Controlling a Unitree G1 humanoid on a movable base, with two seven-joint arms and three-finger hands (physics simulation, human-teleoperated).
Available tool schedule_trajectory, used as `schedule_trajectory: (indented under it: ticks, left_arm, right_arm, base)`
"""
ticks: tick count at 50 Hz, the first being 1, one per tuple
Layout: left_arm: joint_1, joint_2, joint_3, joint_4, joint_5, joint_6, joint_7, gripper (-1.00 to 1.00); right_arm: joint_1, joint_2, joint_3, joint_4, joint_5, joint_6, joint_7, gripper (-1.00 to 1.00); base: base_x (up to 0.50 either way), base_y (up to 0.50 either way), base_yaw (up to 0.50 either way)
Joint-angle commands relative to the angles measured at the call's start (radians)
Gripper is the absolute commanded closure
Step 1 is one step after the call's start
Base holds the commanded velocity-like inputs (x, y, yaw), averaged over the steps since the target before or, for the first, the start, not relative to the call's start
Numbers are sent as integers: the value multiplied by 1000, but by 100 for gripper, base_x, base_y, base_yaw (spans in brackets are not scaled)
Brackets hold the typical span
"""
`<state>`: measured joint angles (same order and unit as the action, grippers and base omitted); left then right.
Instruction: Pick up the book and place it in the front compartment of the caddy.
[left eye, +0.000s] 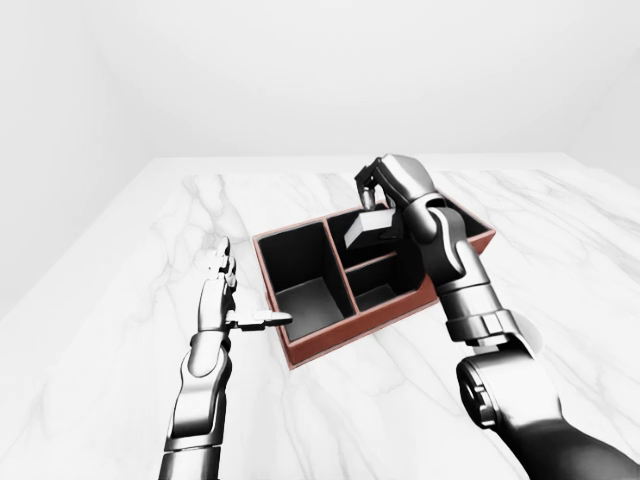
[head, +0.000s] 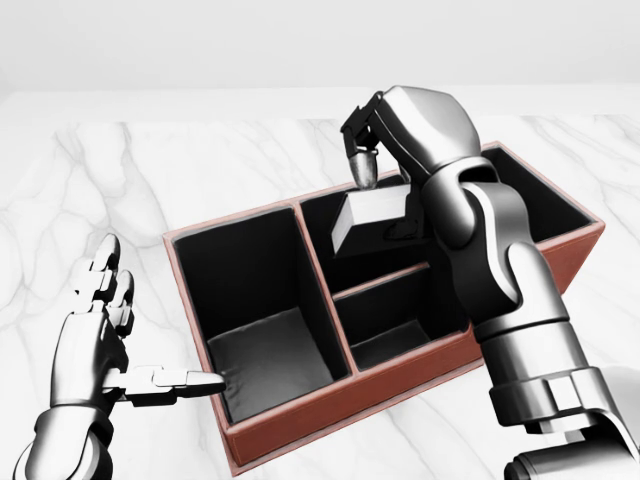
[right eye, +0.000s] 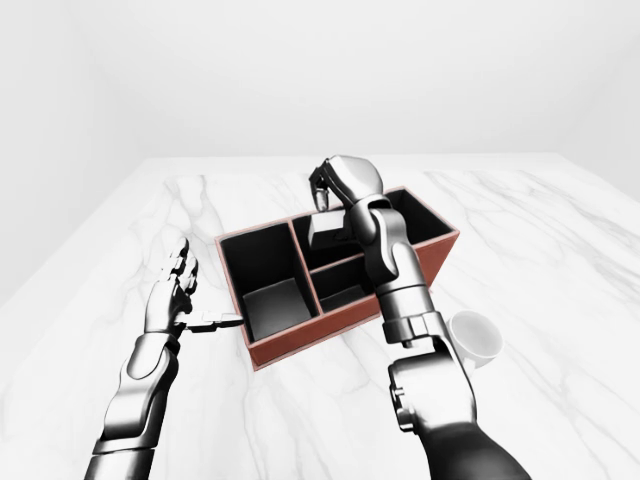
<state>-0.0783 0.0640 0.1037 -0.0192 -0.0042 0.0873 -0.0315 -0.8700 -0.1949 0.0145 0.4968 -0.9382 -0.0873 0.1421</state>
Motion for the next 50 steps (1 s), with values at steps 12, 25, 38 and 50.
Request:
schedule_trajectory:
  ticks: [12,25,38,50]
  left_arm:
    - [-3,0,-1,9,3,0,3,-100]
    - [-7,1,-1,26,6,0,5,-100]
    - [-7,2,-1,29,6,0,5,-100]
    - [-5,1,0,18,6,0,5,-100]
  right_arm:
    - [-38,1,-1,84,-17,0,-72,100]
    - [-43,16,7,92,-30,0,-74,100]
    - [-55,17,10,123,-37,0,-88,100]
    - [-81,18,15,193,-45,0,-123,100]
  base:
    - [0,0,0]
    - [0,0,0]
    - [0,0,0]
    - [0,0,0]
